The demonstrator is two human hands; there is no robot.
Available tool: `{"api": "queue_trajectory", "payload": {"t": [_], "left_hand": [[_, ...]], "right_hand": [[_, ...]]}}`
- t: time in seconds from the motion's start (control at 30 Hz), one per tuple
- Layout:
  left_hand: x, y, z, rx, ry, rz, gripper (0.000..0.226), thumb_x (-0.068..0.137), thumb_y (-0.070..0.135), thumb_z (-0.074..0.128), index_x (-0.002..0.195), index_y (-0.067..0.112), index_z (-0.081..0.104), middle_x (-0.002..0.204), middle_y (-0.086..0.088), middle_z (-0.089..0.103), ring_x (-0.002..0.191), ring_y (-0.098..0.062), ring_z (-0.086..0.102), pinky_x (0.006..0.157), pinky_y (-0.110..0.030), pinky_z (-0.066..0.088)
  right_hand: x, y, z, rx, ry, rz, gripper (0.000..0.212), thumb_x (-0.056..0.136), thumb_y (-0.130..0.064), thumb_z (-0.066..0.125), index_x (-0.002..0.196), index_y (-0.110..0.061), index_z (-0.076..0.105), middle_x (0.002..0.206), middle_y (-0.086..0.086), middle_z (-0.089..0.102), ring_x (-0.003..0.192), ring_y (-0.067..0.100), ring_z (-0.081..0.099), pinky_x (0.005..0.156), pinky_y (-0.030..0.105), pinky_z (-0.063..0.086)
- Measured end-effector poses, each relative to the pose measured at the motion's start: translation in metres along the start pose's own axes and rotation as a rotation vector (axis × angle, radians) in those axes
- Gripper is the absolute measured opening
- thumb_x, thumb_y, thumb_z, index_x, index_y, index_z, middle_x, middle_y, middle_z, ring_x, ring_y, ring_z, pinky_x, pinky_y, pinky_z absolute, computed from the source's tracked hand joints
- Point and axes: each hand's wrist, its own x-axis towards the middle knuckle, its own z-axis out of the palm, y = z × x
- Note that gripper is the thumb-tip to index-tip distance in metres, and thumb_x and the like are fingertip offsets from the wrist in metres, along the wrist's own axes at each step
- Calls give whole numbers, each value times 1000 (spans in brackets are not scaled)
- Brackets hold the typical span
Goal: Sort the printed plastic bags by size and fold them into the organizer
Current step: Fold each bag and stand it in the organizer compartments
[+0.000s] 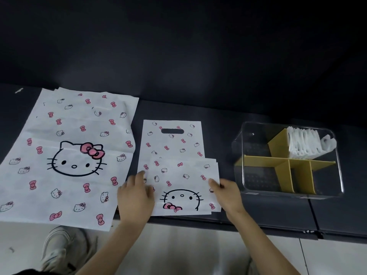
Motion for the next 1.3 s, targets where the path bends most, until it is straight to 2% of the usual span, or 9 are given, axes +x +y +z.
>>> {"api": "queue_trajectory", "payload": {"t": [0.07, 0.17, 0.3, 0.47, 0.6, 0.73, 0.83, 1.0, 1.3], "left_hand": [[-5, 1, 6, 84, 163, 214, 32, 81, 18, 53, 109, 4, 62, 95, -17, 61, 81, -35, 56, 74, -43, 42], [-15, 11, 14, 31, 65, 470, 43, 97, 33, 32, 114, 11, 65, 118, -18, 60, 106, -38, 55, 98, -44, 35], [-21, 10, 33, 118, -178, 482, 53, 101, 43, 21, 133, 19, 55, 144, -17, 43, 136, -37, 33, 114, -45, 14], [-22, 4, 43, 159, -191, 454, 53, 98, 46, 25, 146, 26, 35, 154, -12, 24, 144, -31, 15, 116, -47, 9], [-22, 5, 44, 197, -196, 445, 58, 97, 55, 23, 148, 28, 29, 156, -10, 20, 146, -30, 11, 115, -47, 10], [-23, 7, 44, 212, -204, 430, 66, 94, 65, 18, 148, 28, 27, 156, -11, 21, 145, -31, 13, 115, -49, 9], [-22, 8, 44, 216, -213, 422, 71, 91, 70, 17, 148, 28, 27, 157, -11, 21, 145, -31, 12, 115, -49, 8], [-22, 8, 44, 242, -222, 412, 73, 91, 71, 12, 149, 29, 21, 157, -12, 19, 146, -32, 10, 115, -49, 4], [-22, 10, 40, 262, -257, 397, 76, 87, 74, 1, 149, 32, 15, 159, -10, 10, 146, -30, 1, 116, -46, -7]], "right_hand": [[4, 2, 2, -23, 35, -10, 37, 92, -19, 58, 60, -9, 41, 55, 1, 36, 52, 12, 28, 42, 16, 22], [6, 2, 4, -49, 75, -7, 49, 91, -18, 60, 53, -15, 30, 45, -8, 28, 46, 9, 22, 40, 16, 20], [8, 0, 8, -81, 125, 18, 56, 89, -26, 63, 48, -15, 27, 35, -9, 25, 42, 9, 24, 43, 20, 23], [13, -3, 12, -108, 180, 65, 57, 87, -33, 66, 46, -14, 30, 37, -7, 32, 42, 13, 30, 46, 25, 25], [4, -11, 12, -207, 207, 36, 49, 87, -37, 64, 53, -14, 39, 48, -2, 41, 49, 18, 42, 47, 25, 29], [-21, 6, 25, -815, 577, -424, 43, 81, -48, 63, 109, -15, 63, 92, 8, 63, 80, 29, 60, 64, 35, 48], [-34, 33, 47, -912, 423, -561, 53, 87, -52, 43, 130, -24, 56, 128, 15, 55, 114, 35, 53, 93, 51, 43], [-36, 57, 41, -859, 371, -460, 51, 97, -49, 27, 132, -25, 55, 136, 15, 53, 128, 31, 47, 105, 56, 33], [-52, 45, 20, -580, 495, -263, 37, 91, -33, 49, 109, -7, 68, 95, 13, 66, 82, 36, 62, 67, 41, 51]]}}
